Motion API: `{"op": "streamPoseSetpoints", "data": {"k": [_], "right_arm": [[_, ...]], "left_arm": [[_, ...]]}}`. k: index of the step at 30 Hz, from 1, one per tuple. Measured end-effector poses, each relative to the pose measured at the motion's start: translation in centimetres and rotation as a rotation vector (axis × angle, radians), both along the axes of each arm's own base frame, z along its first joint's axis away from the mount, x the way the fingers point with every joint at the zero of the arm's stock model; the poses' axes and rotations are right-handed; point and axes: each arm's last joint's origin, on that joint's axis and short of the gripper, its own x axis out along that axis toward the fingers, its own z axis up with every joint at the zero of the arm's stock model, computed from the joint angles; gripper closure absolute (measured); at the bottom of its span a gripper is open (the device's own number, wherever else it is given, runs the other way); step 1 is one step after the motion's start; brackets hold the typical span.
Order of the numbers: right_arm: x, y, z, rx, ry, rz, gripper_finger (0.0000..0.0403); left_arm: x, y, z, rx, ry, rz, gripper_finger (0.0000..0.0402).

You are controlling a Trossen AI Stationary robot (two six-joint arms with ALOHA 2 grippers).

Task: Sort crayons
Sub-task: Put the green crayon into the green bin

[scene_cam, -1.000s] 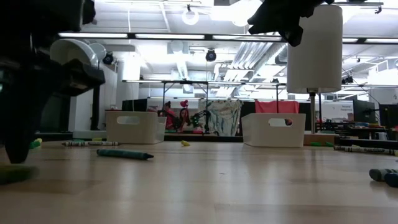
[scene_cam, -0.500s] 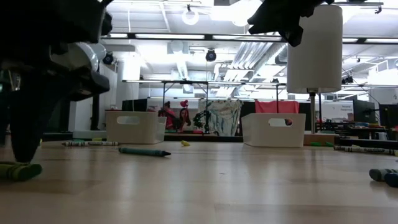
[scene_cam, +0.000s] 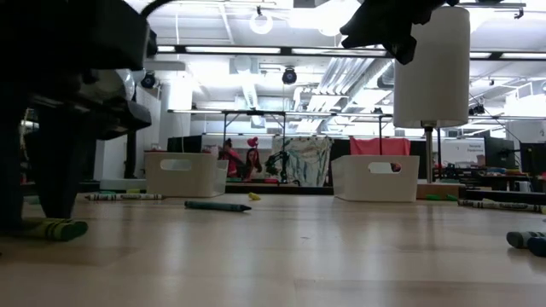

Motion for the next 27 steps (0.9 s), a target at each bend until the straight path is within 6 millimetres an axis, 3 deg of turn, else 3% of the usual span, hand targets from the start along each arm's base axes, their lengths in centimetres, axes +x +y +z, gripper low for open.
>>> {"op": "streamPoseSetpoints", "data": {"k": [7,16,27], "right_arm": [[0.0,0.0,0.0,-0.006,-0.001,-0.01,0.0323],[0.0,0.0,0.0,-0.007,0.0,-0.011,0.0323],[0.0,0.0,-0.1,-0.008,0.007,-0.011,0.0323]], "left_arm": [[0.4,0.5,0.3,-0.01,-0.009,0.031,0.0289],[0.8,1.8,2.3,0.042,-0.112,0.064,0.0289],[0.4,3.2,-0.2,0.051,-0.047,0.047,0.0289]]}}
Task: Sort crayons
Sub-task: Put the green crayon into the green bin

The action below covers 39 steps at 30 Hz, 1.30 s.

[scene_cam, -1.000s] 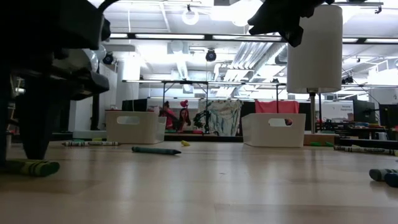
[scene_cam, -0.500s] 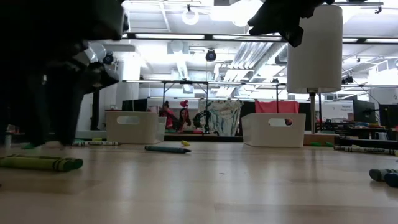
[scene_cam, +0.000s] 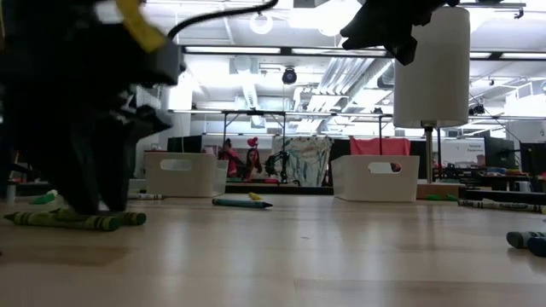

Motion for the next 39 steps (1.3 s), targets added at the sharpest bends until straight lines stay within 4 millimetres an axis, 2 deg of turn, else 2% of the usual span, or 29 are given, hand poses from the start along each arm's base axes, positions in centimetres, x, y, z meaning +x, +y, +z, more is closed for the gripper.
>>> {"op": "streamPoseSetpoints", "data": {"k": [9,11,16,22,25,29,34,39], "right_arm": [[0.0,-0.1,0.0,-0.008,0.001,-0.012,0.0323],[0.0,0.0,0.0,-0.005,0.0,-0.013,0.0323],[0.0,-0.1,0.0,0.016,-0.003,-0.025,0.0323],[0.0,0.0,0.0,0.021,-0.004,-0.027,0.0323],[0.0,-0.1,0.0,0.021,-0.005,-0.032,0.0323],[0.0,-0.1,0.0,0.007,-0.01,-0.057,0.0323],[0.0,-0.2,0.0,-0.003,-0.014,-0.075,0.0323],[0.0,-0.2,0.0,-0.003,-0.015,-0.076,0.0323]], "left_arm": [[-0.3,1.4,-1.3,-0.058,0.008,0.02,0.0295],[-0.1,1.8,-1.4,-0.067,0.017,0.039,0.0313],[0.1,2.8,-1.5,-0.094,0.05,0.053,0.0391],[0.2,3.7,-0.5,-0.122,0.035,0.058,0.0398],[-0.1,4.8,1.5,-0.102,-0.029,0.081,0.04],[-0.7,6.2,6.1,-0.116,-0.21,0.14,0.0401],[-2.7,7.9,11.7,-0.136,-0.483,0.301,0.0401],[-5.0,7.7,14.9,-0.188,-0.65,0.382,0.0401]]}}
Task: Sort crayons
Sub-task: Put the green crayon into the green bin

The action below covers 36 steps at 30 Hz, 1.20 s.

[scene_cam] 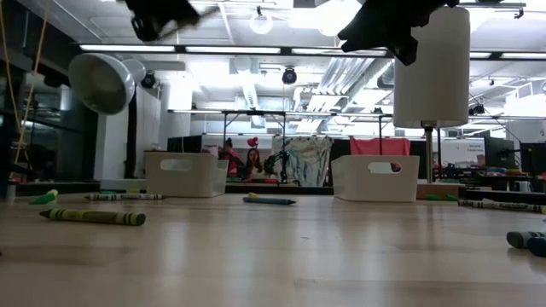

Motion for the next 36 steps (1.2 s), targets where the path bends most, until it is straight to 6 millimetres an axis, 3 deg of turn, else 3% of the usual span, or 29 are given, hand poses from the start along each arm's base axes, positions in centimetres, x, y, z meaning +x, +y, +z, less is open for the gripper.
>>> {"op": "streamPoseSetpoints", "data": {"k": [5,10,16,20,27,36], "right_arm": [[0.0,0.0,0.0,0.0,0.001,0.0,0.0323],[0.0,0.0,0.0,0.0,0.001,0.0,0.0323],[0.0,-0.1,0.0,-0.018,-0.003,-0.031,0.0323],[0.0,-0.4,0.0,-0.027,-0.005,-0.058,0.0323],[0.2,-1.1,0.0,-0.025,-0.004,-0.084,0.0323],[0.3,-1.9,0.0,-0.016,-0.001,-0.1,0.0323]], "left_arm": [[-2.3,-2.3,1.4,-0.077,-0.045,-0.172,0.0401],[-5.9,-5.6,1.1,-0.082,0.226,-0.348,0.0401],[-8.5,-9.9,-0.2,0.167,0.616,-0.561,0.0401],[-9.6,-12.9,-2.8,0.409,0.801,-0.832,0.0401],[-9.4,-15.8,-6.6,0.676,0.861,-1.073,0.0401],[-8.2,-18.4,-9.1,0.661,0.769,-1.282,0.0401]]}}
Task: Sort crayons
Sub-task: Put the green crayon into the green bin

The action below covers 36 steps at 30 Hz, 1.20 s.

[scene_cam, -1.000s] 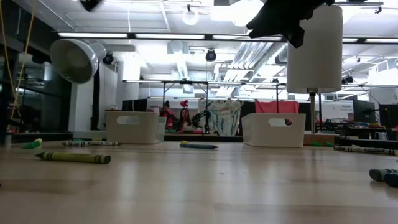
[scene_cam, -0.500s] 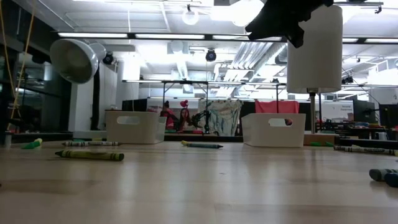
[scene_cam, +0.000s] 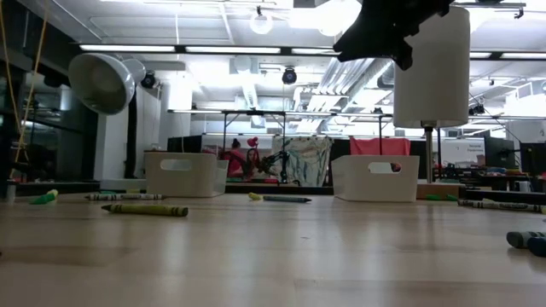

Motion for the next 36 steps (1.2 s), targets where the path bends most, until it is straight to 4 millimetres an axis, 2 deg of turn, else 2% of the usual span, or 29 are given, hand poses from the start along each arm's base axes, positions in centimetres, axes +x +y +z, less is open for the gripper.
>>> {"op": "streamPoseSetpoints", "data": {"k": [5,8,11,20,29,32,36], "right_arm": [[0.0,-0.1,0.0,0.004,0.004,0.003,0.0323],[0.0,-0.1,0.0,0.005,0.005,0.005,0.0323],[0.0,-0.1,0.0,0.006,0.006,0.008,0.0323],[0.0,0.0,-0.1,0.018,0.009,0.029,0.0323],[0.0,0.0,-0.1,0.019,0.009,0.03,0.0323],[0.0,0.0,-0.1,0.019,0.009,0.03,0.0323],[0.0,0.0,-0.1,0.02,0.009,0.03,0.0323]], "left_arm": [[0.2,-0.4,-1.5,-0.001,0.02,-0.005,0.0401],[0.0,0.1,-2.9,-0.02,0.067,-0.001,0.0401],[0.0,0.7,-3.6,-0.003,0.096,0.011,0.0401],[1.5,1.6,-3.5,-0.037,0.103,0.091,0.0401],[2.7,2.5,-3.3,-0.119,0.233,0.229,0.0401],[3.0,2.9,-2.7,-0.145,0.226,0.256,0.0397],[3.4,3.6,-1.4,-0.189,0.2,0.286,0.0372]]}}
